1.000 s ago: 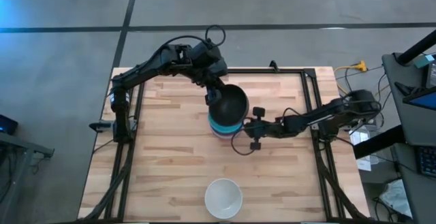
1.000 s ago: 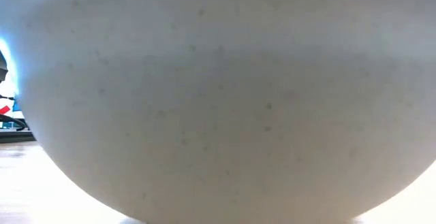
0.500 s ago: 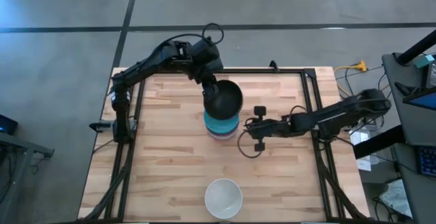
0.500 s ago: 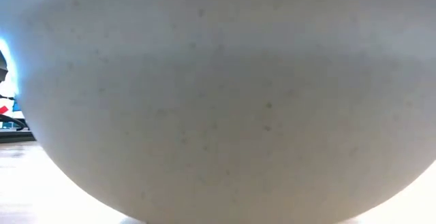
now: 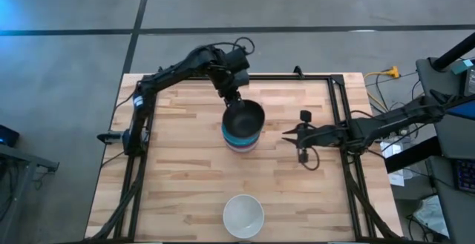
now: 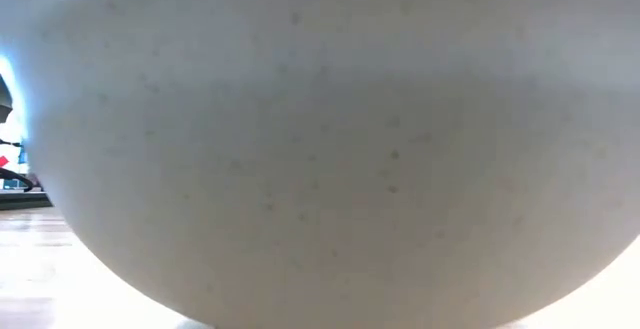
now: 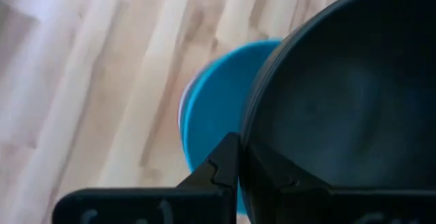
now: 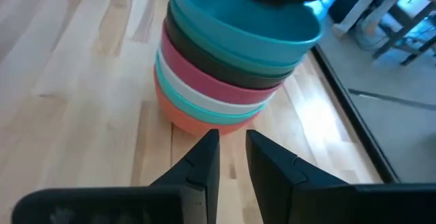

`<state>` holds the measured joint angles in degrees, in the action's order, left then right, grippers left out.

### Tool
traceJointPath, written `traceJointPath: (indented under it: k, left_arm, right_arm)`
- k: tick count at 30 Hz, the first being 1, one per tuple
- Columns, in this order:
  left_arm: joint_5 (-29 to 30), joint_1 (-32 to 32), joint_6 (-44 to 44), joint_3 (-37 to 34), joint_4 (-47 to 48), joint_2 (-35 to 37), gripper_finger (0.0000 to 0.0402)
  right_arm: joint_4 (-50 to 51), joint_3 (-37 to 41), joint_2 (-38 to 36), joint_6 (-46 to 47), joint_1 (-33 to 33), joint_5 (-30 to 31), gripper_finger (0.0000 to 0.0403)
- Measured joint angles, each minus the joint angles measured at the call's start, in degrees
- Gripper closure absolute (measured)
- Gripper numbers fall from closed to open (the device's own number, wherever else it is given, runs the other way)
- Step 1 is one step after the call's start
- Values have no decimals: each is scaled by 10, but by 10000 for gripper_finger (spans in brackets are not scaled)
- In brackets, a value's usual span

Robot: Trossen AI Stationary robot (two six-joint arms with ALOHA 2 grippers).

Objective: Nest bowls inside each other
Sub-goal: Stack the black bowl on the blue bowl

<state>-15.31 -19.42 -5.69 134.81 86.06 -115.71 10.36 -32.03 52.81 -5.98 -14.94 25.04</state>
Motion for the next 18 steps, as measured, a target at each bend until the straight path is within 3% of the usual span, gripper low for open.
traceJointPath:
  k: [8, 18]
  left_arm:
    - [24, -2, 1, 1, 20, -25, 402]
    - [52, 0, 2, -1, 10, -33, 402]
  right_arm:
    - [-3, 34, -67, 0, -1, 8, 335]
    - [-4, 36, -65, 0, -1, 8, 335]
